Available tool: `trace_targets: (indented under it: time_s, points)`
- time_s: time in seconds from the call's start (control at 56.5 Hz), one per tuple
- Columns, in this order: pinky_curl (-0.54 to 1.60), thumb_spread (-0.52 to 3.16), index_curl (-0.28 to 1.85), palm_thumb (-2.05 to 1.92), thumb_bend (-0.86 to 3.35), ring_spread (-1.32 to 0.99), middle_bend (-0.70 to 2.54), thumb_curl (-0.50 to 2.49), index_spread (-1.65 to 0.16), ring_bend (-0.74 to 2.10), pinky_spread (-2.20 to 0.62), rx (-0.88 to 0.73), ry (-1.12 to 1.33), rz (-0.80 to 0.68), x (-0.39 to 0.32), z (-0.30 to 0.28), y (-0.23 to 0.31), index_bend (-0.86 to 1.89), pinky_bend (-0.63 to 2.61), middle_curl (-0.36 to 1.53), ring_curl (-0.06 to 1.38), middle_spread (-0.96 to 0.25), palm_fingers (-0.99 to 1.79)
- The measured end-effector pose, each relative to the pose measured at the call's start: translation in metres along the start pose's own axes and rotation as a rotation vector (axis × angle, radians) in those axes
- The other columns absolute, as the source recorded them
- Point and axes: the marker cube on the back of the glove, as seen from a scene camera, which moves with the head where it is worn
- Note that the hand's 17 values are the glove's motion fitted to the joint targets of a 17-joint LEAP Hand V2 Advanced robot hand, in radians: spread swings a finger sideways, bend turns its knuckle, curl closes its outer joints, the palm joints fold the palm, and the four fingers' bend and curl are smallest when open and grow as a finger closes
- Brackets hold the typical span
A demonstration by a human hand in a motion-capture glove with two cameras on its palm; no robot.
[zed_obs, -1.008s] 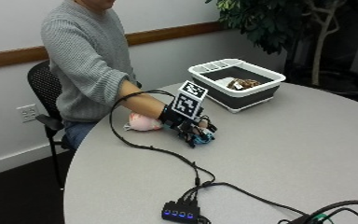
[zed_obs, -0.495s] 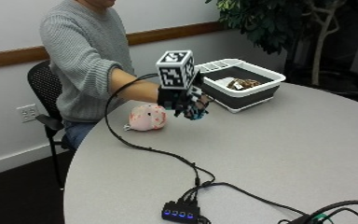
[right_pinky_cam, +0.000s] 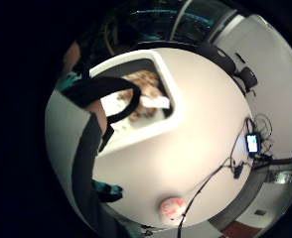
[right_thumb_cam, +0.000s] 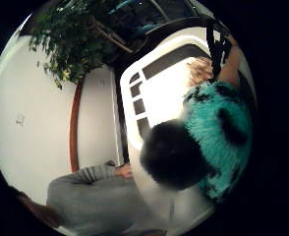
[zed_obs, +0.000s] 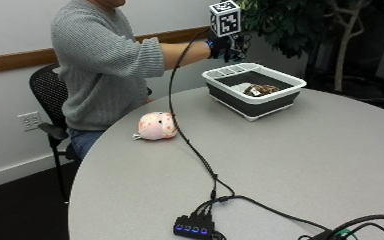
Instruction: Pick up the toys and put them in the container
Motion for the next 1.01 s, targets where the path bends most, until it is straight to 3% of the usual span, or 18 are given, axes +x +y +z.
trace_targets:
  time_s: [0.159,0.195,0.23,0.265,0.318,0.442,0.637,0.831,1.008]
  points:
    - [0.48,0.92,0.82,0.59,0.05,-0.53,0.51,0.78,-0.35,0.74,-0.40,-0.067,0.026,0.011,-0.024,0.019,-0.027,0.59,1.16,0.38,0.58,-0.33,0.66]
    - [0.48,0.99,0.81,0.56,0.04,-0.49,0.48,0.76,-0.35,0.72,-0.40,-0.133,0.049,0.032,-0.020,0.026,-0.026,0.48,1.18,0.38,0.58,-0.32,0.51]
    - [0.50,1.09,0.81,0.43,-0.04,-0.43,0.34,0.69,-0.35,0.58,-0.34,-0.205,0.066,0.045,-0.015,0.032,-0.023,0.47,1.20,0.35,0.57,-0.28,0.08]
    - [0.55,1.11,0.75,0.26,-0.11,-0.32,0.22,0.62,-0.34,0.46,-0.24,-0.254,0.061,0.057,-0.011,0.037,-0.019,0.25,1.32,0.33,0.57,-0.21,-0.37]
    - [0.50,1.09,0.64,0.07,-0.14,-0.23,0.13,0.56,-0.33,0.25,-0.15,-0.266,0.042,0.068,-0.006,0.041,-0.014,0.08,1.32,0.29,0.48,-0.15,-0.49]
    - [0.45,1.07,0.47,-0.06,-0.08,-0.10,0.07,0.48,-0.32,0.12,-0.02,-0.240,0.046,0.066,0.010,0.034,0.003,0.06,1.26,0.25,0.36,-0.09,-0.42]
    - [0.41,1.09,0.38,-0.06,-0.06,-0.03,0.07,0.39,-0.31,0.13,0.06,-0.235,0.074,0.061,0.021,0.012,0.038,0.12,1.19,0.20,0.31,-0.07,-0.36]
    - [0.38,1.13,0.33,-0.05,-0.05,-0.01,0.07,0.33,-0.31,0.15,0.07,-0.189,0.051,0.112,0.086,-0.043,0.123,0.13,1.14,0.17,0.27,-0.07,-0.31]
    - [0.35,1.21,0.34,-0.04,-0.03,-0.02,0.10,0.30,-0.33,0.16,0.07,-0.091,0.073,0.275,0.167,-0.077,0.211,0.18,1.06,0.16,0.26,-0.09,-0.19]
